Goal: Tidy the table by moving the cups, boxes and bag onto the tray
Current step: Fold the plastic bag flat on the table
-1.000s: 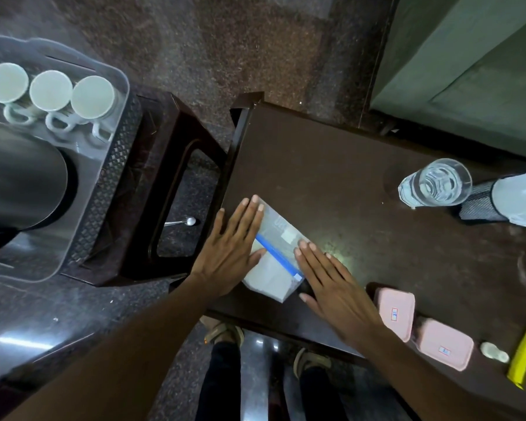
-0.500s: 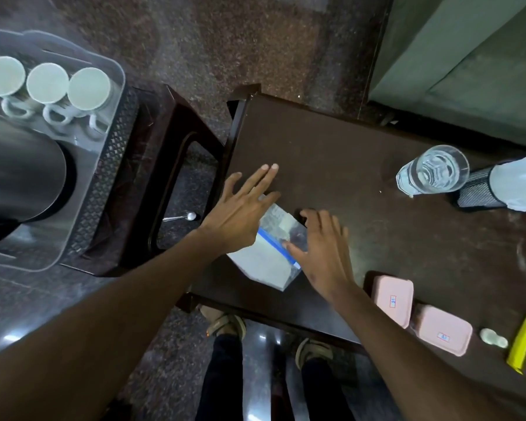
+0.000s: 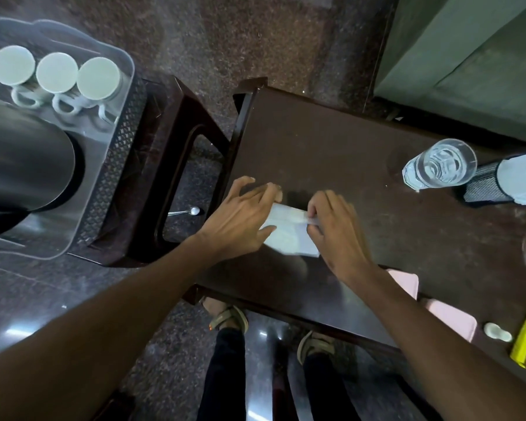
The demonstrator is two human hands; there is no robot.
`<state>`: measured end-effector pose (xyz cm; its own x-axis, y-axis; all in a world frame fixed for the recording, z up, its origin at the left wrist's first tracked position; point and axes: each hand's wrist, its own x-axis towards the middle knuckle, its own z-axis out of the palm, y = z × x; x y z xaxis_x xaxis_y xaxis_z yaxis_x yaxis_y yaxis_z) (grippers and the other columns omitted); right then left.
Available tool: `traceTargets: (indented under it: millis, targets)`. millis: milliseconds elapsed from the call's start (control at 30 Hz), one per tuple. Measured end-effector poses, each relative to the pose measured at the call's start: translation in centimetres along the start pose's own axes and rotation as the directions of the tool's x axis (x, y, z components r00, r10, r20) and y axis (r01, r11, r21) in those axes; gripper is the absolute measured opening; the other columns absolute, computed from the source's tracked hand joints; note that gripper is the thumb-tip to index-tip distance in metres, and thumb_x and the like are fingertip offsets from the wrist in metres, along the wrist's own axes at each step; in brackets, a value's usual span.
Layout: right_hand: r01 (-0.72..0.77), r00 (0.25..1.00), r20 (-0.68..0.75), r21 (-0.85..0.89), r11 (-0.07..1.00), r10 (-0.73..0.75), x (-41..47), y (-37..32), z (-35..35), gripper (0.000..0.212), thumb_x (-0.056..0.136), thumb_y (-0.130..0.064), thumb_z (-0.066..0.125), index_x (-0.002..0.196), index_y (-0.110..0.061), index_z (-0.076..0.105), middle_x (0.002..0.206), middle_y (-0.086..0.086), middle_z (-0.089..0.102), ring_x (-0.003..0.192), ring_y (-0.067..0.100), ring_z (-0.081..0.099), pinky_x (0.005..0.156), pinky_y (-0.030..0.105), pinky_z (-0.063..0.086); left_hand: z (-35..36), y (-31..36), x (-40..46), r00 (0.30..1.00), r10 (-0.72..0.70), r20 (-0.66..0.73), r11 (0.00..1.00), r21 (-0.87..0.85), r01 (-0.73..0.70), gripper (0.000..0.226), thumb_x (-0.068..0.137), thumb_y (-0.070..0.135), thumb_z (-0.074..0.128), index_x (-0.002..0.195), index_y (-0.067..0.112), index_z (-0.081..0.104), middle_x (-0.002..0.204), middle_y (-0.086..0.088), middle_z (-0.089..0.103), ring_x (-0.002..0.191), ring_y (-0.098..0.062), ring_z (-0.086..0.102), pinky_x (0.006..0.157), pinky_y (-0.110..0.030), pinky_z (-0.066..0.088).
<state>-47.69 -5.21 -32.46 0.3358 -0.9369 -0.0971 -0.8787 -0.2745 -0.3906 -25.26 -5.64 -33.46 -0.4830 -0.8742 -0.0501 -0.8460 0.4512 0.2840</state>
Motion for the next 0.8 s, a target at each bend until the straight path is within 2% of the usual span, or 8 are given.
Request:
traceTargets:
  millis: [100, 200, 333, 400, 467, 600, 700, 800]
  targets:
    - [0.061, 0.998, 0.032, -0.140, 0.988, -0.057, -1.0, 0.5, 0.3, 0.028, 0.082, -0.010, 0.067, 0.099, -0.020, 0.047, 0.098, 0.001, 0.052, 0.084, 0.023, 0.050, 0.075, 0.037, 0.044, 0.4, 0.9, -0.3, 0.996, -0.012, 0.087, 0.999, 0.049, 0.007, 0.081, 0.073, 0.035, 0.086, 0.143, 0.016, 0.049, 0.139, -0.005, 0.066, 0.130, -0.021, 0.061, 0.115, -0.040, 0.023]
    - [0.130, 0.991, 0.072, -0.216, 0.968, -0.117, -2.3, 0.7, 1.3, 0.041, 0.075, -0.007, 0.072, 0.104, -0.020, 0.048, 0.102, 0.001, 0.052, 0.085, 0.021, 0.049, 0.076, 0.035, 0.043, 1.0, 1.5, -1.1, 0.992, -0.008, 0.122, 0.995, 0.101, -0.004, 0.071, 0.080, 0.020, 0.080, 0.146, 0.013, 0.053, 0.153, -0.008, 0.055, 0.139, -0.022, 0.054, 0.113, -0.041, 0.028]
    - [0.179, 0.981, 0.110, -0.186, 0.966, -0.160, -4.1, 0.9, 2.1, 0.050, 0.074, -0.004, 0.074, 0.114, -0.020, 0.049, 0.116, 0.002, 0.054, 0.095, 0.023, 0.054, 0.081, 0.037, 0.044, 1.9, 3.0, -2.1, 0.992, 0.086, 0.089, 0.967, 0.231, -0.104, 0.057, 0.089, -0.001, 0.050, 0.145, 0.007, 0.058, 0.153, -0.014, 0.055, 0.140, -0.027, 0.055, 0.110, -0.045, 0.043]
    - [0.177, 0.980, 0.124, -0.172, 0.969, -0.157, -4.8, 0.7, 2.3, 0.049, 0.076, -0.002, 0.075, 0.115, -0.020, 0.052, 0.127, 0.003, 0.057, 0.103, 0.025, 0.058, 0.084, 0.038, 0.045, 2.7, 3.3, -2.8, 0.992, 0.111, 0.064, 0.951, 0.284, -0.125, 0.053, 0.097, 0.003, 0.040, 0.146, 0.007, 0.058, 0.153, -0.013, 0.055, 0.137, -0.026, 0.058, 0.108, -0.043, 0.049]
    - [0.157, 0.980, 0.143, -0.150, 0.976, -0.135, -5.6, 0.5, 2.5, 0.048, 0.076, -0.001, 0.077, 0.115, -0.020, 0.056, 0.134, 0.005, 0.059, 0.109, 0.025, 0.060, 0.088, 0.038, 0.049, 3.6, 3.5, -3.6, 0.994, 0.101, 0.041, 0.944, 0.312, -0.109, 0.051, 0.102, 0.008, 0.041, 0.152, 0.006, 0.052, 0.158, -0.013, 0.049, 0.141, -0.026, 0.054, 0.109, -0.042, 0.050]
    - [0.149, 0.974, 0.193, -0.133, 0.980, -0.122, -7.0, 0.6, 3.3, 0.050, 0.074, -0.002, 0.083, 0.119, -0.016, 0.063, 0.145, 0.009, 0.058, 0.126, 0.027, 0.061, 0.102, 0.042, 0.054, 5.0, 4.1, -4.9, 1.000, 0.016, 0.021, 0.949, 0.314, -0.022, 0.057, 0.107, 0.008, 0.028, 0.163, 0.002, 0.024, 0.171, -0.017, 0.023, 0.157, -0.030, 0.028, 0.118, -0.045, 0.041]
    - [0.141, 0.968, 0.225, -0.129, 0.982, -0.110, -7.7, 1.5, 3.7, 0.053, 0.078, -0.003, 0.082, 0.124, -0.017, 0.060, 0.159, 0.007, 0.046, 0.143, 0.021, 0.047, 0.115, 0.039, 0.042, 5.6, 4.6, -5.8, 0.998, -0.064, 0.029, 0.971, 0.233, 0.055, 0.064, 0.106, 0.015, 0.028, 0.165, 0.001, 0.007, 0.173, -0.019, 0.003, 0.161, -0.032, 0.007, 0.125, -0.047, 0.028]
    - [0.193, 0.955, 0.262, -0.192, 0.962, -0.139, -8.5, 2.0, 4.1, 0.052, 0.086, -0.002, 0.066, 0.136, -0.014, 0.056, 0.170, 0.008, 0.026, 0.156, 0.020, 0.028, 0.124, 0.039, 0.023, 5.8, 4.6, -6.8, 0.994, -0.103, 0.041, 0.973, 0.214, 0.092, 0.077, 0.108, 0.041, 0.037, 0.164, -0.001, 0.004, 0.173, -0.022, -0.001, 0.162, -0.033, 0.004, 0.126, -0.050, 0.026]
